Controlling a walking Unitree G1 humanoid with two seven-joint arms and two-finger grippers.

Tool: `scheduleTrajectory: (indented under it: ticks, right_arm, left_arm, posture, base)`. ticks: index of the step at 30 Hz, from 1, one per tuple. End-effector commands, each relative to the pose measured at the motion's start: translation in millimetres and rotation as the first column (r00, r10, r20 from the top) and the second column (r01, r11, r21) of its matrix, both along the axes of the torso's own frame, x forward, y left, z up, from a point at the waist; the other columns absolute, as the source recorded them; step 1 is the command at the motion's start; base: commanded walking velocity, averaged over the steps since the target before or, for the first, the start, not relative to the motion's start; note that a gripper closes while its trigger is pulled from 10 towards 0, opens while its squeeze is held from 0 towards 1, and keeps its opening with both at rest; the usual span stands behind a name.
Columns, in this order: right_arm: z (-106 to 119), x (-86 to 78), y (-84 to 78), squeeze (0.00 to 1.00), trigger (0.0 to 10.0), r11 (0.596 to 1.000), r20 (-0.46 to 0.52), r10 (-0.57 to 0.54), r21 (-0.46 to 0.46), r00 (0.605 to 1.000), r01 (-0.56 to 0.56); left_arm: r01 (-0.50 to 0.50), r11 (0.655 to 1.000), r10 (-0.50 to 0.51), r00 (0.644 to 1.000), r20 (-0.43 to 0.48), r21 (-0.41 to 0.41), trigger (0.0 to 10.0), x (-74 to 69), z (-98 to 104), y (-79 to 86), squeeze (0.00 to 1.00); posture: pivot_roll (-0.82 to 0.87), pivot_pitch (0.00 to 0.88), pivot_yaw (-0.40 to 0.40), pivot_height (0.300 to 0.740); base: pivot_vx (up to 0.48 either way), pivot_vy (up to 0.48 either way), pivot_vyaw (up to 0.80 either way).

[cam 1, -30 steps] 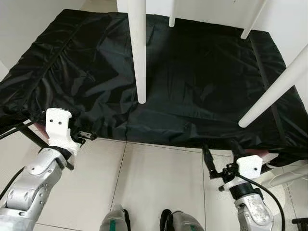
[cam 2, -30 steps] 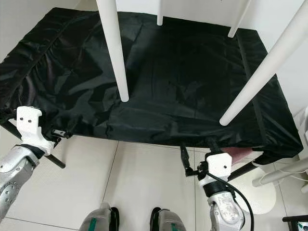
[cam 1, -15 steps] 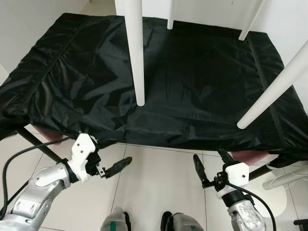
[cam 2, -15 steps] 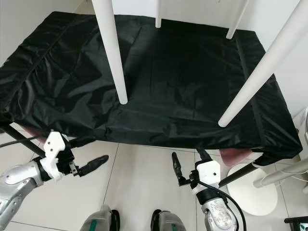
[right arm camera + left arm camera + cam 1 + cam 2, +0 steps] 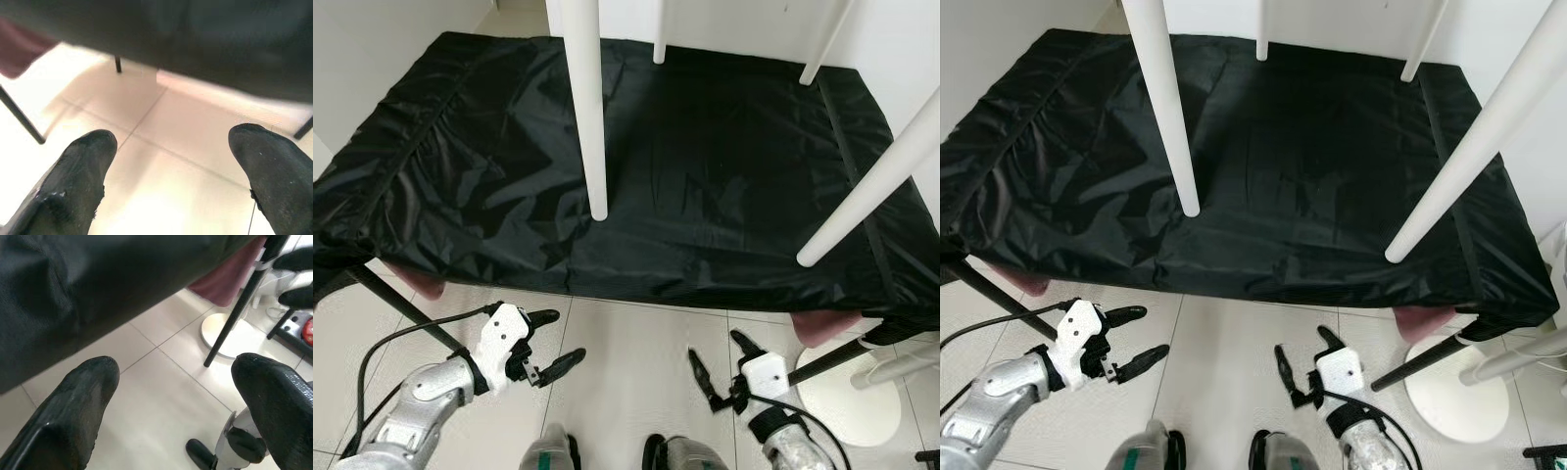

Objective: Building children table

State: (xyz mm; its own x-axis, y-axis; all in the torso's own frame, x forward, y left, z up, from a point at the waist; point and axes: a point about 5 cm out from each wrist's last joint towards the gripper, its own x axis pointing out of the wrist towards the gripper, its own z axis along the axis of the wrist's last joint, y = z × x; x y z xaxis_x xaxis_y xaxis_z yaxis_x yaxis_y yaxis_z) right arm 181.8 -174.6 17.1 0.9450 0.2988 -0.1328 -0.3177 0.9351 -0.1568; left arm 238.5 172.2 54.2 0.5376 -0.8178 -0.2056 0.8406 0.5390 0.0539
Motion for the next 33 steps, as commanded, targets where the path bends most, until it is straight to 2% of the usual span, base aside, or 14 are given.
scheduleTrajectory:
  ticks: [1, 5, 10, 13, 15, 18, 20, 22, 23, 27, 28, 29, 31, 33]
  right_arm:
    - [-15.4, -3.7, -3.0, 0.0, 10.0, 0.999, -0.061, -0.04, -0.001, 0.997, 0.04]
    - [-21.0, -3.5, -4.3, 0.0, 10.0, 0.998, -0.085, -0.058, 0.011, 0.995, 0.059]
    - [-44.2, -4.1, -10.3, 0.0, 10.0, 0.983, -0.2, -0.171, 0.03, 0.965, 0.18]
    - [-44.2, -4.1, -10.3, 0.0, 10.0, 0.983, -0.2, -0.171, 0.03, 0.965, 0.18]
    - [-61.7, -7.3, -11.4, 0.0, 10.0, 0.959, -0.3, -0.262, 0.025, 0.917, 0.282]
    - [-69.5, -10.0, -12.5, 0.0, 10.0, 0.947, -0.339, -0.305, -0.006, 0.89, 0.322]
    - [-84.0, -20.7, -17.0, 0.0, 10.0, 0.918, -0.422, -0.38, -0.064, 0.823, 0.391]
    - [-90.7, -28.0, -18.5, 0.0, 10.0, 0.906, -0.465, -0.402, -0.077, 0.789, 0.417]
    - [-90.7, -28.0, -18.5, 0.0, 10.0, 0.906, -0.465, -0.402, -0.077, 0.789, 0.417]
    - [-102.4, -43.6, -21.5, 0.0, 10.0, 0.883, -0.547, -0.441, -0.123, 0.712, 0.453]
    - [-111.8, -60.0, -24.7, 0.0, 10.0, 0.848, -0.619, -0.481, -0.149, 0.621, 0.509]
    - [-111.8, -60.0, -24.7, 0.0, 10.0, 0.848, -0.619, -0.481, -0.149, 0.621, 0.509]
    - [-118.7, -75.0, -25.9, 0.0, 10.0, 0.817, -0.675, -0.501, -0.164, 0.541, 0.553]
    - [-120.7, -78.9, -24.7, 0.0, 10.0, 0.812, -0.694, -0.496, -0.158, 0.522, 0.561]
  left_arm:
    - [0.07, 0.997, -0.069, 0.996, -0.058, 0.018, 10.0, -4.5, -14.3, -1.5, 0.0]
    - [0.043, 0.999, -0.041, 0.997, -0.067, 0.021, 10.0, -2.9, -19.6, -1.5, 0.0]
    - [-0.125, 0.988, 0.135, 0.984, -0.117, 0.092, 10.0, 2.4, -45.9, 1.2, 0.0]
    - [-0.125, 0.988, 0.135, 0.984, -0.117, 0.092, 10.0, 2.4, -45.9, 1.2, 0.0]
    - [-0.272, 0.949, 0.298, 0.938, -0.179, 0.159, 10.0, 6.8, -64.0, 1.3, 0.0]
    - [-0.313, 0.926, 0.353, 0.916, -0.19, 0.212, 10.0, 6.6, -71.7, 0.7, 0.0]
    - [-0.382, 0.88, 0.454, 0.851, -0.265, 0.281, 10.0, -0.4, -87.4, 3.6, 0.0]
    - [-0.376, 0.867, 0.477, 0.815, -0.329, 0.327, 10.0, -8.3, -97.5, 4.3, 0.0]
    - [-0.376, 0.867, 0.477, 0.815, -0.329, 0.327, 10.0, -8.3, -97.5, 4.3, 0.0]
    - [-0.334, 0.843, 0.49, 0.799, -0.347, 0.422, 10.0, -20.7, -109.9, 3.0, 0.0]
    - [-0.323, 0.815, 0.514, 0.786, -0.343, 0.48, 10.0, -27.5, -117.0, 0.7, 0.0]
    - [-0.323, 0.815, 0.514, 0.786, -0.343, 0.48, 10.0, -27.5, -117.0, 0.7, 0.0]
    - [-0.34, 0.79, 0.549, 0.762, -0.343, 0.51, 10.0, -30.5, -120.8, -0.7, 0.0]
    - [-0.344, 0.783, 0.558, 0.756, -0.342, 0.518, 10.0, -31.8, -122.3, -1.9, 0.0]
  posture:
    - [0.07, 0.122, 0.019, 0.74]
    - [0.07, 0.122, 0.017, 0.74]
    - [0.07, 0.113, 0.013, 0.74]
    - [0.07, 0.113, 0.013, 0.74]
    - [0.06, 0.098, 0.009, 0.74]
    - [0.05, 0.084, 0.014, 0.74]
    - [0.05, 0.063, 0.011, 0.74]
    - [0.05, 0.05, 0.011, 0.74]
    - [0.05, 0.05, 0.011, 0.74]
    - [0.03, 0.031, 0.014, 0.74]
    - [0.03, 0.015, 0.014, 0.74]
    - [0.03, 0.015, 0.014, 0.74]
    - [0.02, 0.0, 0.022, 0.74]
    - [0.02, 0.0, 0.023, 0.74]
  base:
    - [0.0, 0.0, 0.0]
    - [0.0, 0.0, 0.0]
    - [0.0, 0.0, 0.0]
    - [0.0, 0.0, 0.0]
    - [0.0, 0.0, 0.0]
    - [0.0, 0.0, 0.0]
    - [0.0, 0.0, 0.0]
    - [0.0, 0.0, 0.0]
    - [0.0, 0.0, 0.0]
    - [0.0, 0.0, 0.0]
    - [0.0, 0.0, 0.0]
    - [0.0, 0.0, 0.0]
    - [0.0, 0.0, 0.0]
    - [0.0, 0.0, 0.0]
